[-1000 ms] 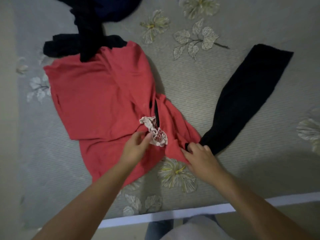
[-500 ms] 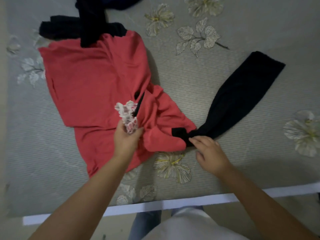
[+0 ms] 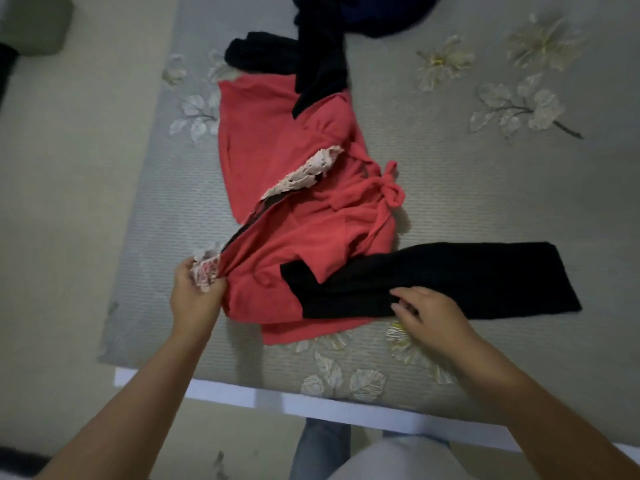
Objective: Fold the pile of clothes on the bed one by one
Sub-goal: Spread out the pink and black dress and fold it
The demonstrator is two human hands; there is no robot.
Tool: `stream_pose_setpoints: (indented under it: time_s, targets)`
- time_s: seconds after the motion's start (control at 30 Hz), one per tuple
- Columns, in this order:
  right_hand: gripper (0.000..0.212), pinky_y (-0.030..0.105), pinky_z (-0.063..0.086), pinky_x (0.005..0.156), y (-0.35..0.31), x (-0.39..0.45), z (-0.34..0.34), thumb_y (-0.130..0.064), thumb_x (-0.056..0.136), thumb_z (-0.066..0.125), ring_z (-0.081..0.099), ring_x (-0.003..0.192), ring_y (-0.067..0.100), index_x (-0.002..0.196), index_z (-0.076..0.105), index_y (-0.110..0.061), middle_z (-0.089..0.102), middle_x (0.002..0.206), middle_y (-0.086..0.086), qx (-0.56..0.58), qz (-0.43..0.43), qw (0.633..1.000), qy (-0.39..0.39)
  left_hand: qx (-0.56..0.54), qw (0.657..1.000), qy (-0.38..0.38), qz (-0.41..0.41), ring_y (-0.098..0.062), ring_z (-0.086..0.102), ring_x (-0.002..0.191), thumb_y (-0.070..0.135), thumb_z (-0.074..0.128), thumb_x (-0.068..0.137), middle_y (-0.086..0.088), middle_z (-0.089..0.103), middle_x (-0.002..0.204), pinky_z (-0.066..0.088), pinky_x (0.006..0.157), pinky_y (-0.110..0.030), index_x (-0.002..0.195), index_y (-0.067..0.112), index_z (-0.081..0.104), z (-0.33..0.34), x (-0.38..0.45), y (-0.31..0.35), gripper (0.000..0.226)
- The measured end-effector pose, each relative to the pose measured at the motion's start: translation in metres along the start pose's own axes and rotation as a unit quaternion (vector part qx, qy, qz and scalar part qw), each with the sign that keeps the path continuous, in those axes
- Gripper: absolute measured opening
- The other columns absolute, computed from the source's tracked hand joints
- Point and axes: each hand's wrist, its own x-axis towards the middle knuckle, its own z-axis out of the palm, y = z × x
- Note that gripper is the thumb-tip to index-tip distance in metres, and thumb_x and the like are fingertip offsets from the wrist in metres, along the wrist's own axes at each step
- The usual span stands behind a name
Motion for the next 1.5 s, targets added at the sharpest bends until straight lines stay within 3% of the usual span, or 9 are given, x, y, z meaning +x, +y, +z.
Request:
stream_pose_setpoints:
  time_s: [0.13, 0.27, 0.4, 0.53, 0.77, 0.9, 1.07, 1.33, 1.5]
  targets:
    - [0.059, 0.044, 0.051, 0.070, -0.046, 0.011, 0.021, -0.027, 0.051, 0.086, 0.065, 0.080, 0.033, 0.099, 0.068, 0.000, 0.068, 0.085, 0.014, -0.073, -0.114, 0.988, 0.072, 0.036, 0.981, -0.189, -0.009, -0.018, 0.055, 0.080, 0.004, 0.064, 0.080, -0.010, 0.062, 0.092, 0.037, 0.065, -0.023, 0.106, 0.007, 0.056, 0.002, 0.000, -0.017, 0.027]
    - [0.087, 0.054, 0.049, 0.076, -0.097, 0.020, 0.071, -0.054, 0.033, 0.085, 0.065, 0.093, 0.034, 0.105, 0.068, -0.008, 0.068, 0.102, 0.015, -0.184, -0.125, 0.974, 0.043, 0.121, 0.975, -0.186, 0.018, -0.026, 0.054, 0.103, 0.012, 0.058, 0.086, -0.013, 0.060, 0.110, 0.040, 0.085, -0.024, 0.127, 0.001, 0.045, -0.008, 0.016, -0.033, 0.045]
    - [0.096, 0.060, -0.004, 0.104, -0.147, 0.044, 0.131, -0.062, 0.058, 0.070, 0.031, 0.134, 0.030, 0.138, 0.038, -0.021, 0.039, 0.142, 0.014, -0.183, -0.020, 0.983, -0.017, 0.194, 0.964, -0.173, 0.059, -0.033, 0.038, 0.128, 0.015, 0.053, 0.091, -0.023, 0.040, 0.139, 0.027, 0.103, -0.034, 0.136, -0.002, 0.034, -0.028, 0.034, -0.053, 0.052]
    - [0.047, 0.045, 0.048, 0.088, -0.174, 0.064, 0.139, -0.045, 0.042, 0.085, 0.064, 0.078, 0.018, 0.083, 0.073, -0.024, 0.066, 0.075, -0.004, -0.170, 0.066, 0.980, 0.077, 0.247, 0.947, -0.149, 0.139, -0.037, 0.037, 0.128, 0.009, 0.055, 0.089, -0.027, 0.042, 0.136, 0.023, 0.106, -0.039, 0.132, -0.008, 0.040, -0.054, 0.051, -0.068, 0.048]
    - [0.027, 0.031, 0.029, 0.055, -0.095, 0.039, 0.031, -0.019, 0.068, 0.061, 0.049, 0.059, 0.021, 0.067, 0.061, 0.008, 0.058, 0.062, 0.023, 0.160, 0.104, 0.923, 0.335, 0.289, 0.899, -0.186, 0.271, -0.044, 0.040, 0.124, 0.025, 0.042, 0.082, -0.032, 0.045, 0.130, 0.024, 0.106, -0.045, 0.126, -0.008, 0.047, -0.034, 0.066, -0.032, 0.056]
    - [0.044, 0.032, 0.034, 0.062, -0.010, -0.018, -0.035, -0.030, 0.078, 0.055, 0.056, 0.070, 0.020, 0.084, 0.064, 0.012, 0.063, 0.078, 0.033, 0.110, 0.253, 0.863, 0.424, 0.266, 0.855, -0.209, 0.394, -0.038, 0.031, 0.132, 0.017, 0.052, 0.089, -0.025, 0.037, 0.141, 0.016, 0.111, -0.037, 0.134, 0.002, 0.042, 0.035, 0.049, 0.037, 0.048]
    - [0.043, 0.047, 0.038, 0.095, 0.079, -0.074, -0.046, -0.034, 0.089, 0.053, 0.052, 0.109, 0.044, 0.118, 0.056, -0.002, 0.057, 0.113, 0.030, -0.065, 0.518, 0.831, 0.193, 0.249, 0.808, -0.219, 0.487, -0.037, 0.021, 0.136, 0.021, 0.052, 0.089, -0.017, 0.030, 0.147, 0.017, 0.110, -0.038, 0.138, 0.013, 0.038, 0.121, 0.007, 0.113, 0.051]
    - [0.053, 0.043, 0.037, 0.096, 0.112, -0.032, -0.057, -0.042, 0.085, 0.050, 0.052, 0.110, 0.037, 0.116, 0.057, 0.001, 0.059, 0.116, 0.023, -0.041, 0.388, 0.858, 0.335, 0.367, 0.710, -0.214, 0.562, -0.030, 0.017, 0.140, 0.030, 0.041, 0.093, -0.011, 0.026, 0.150, 0.017, 0.113, -0.040, 0.142, 0.015, 0.029, 0.220, 0.009, 0.199, 0.052]
    - [0.070, 0.040, 0.037, 0.094, 0.116, 0.017, -0.060, -0.048, 0.086, 0.051, 0.047, 0.118, 0.030, 0.139, 0.027, -0.010, 0.048, 0.131, 0.015, -0.004, 0.472, 0.859, 0.198, 0.388, 0.702, -0.214, 0.557, -0.032, 0.022, 0.138, 0.026, 0.037, 0.095, -0.015, 0.032, 0.146, 0.018, 0.113, -0.041, 0.140, 0.007, 0.030, 0.275, 0.019, 0.254, 0.050]
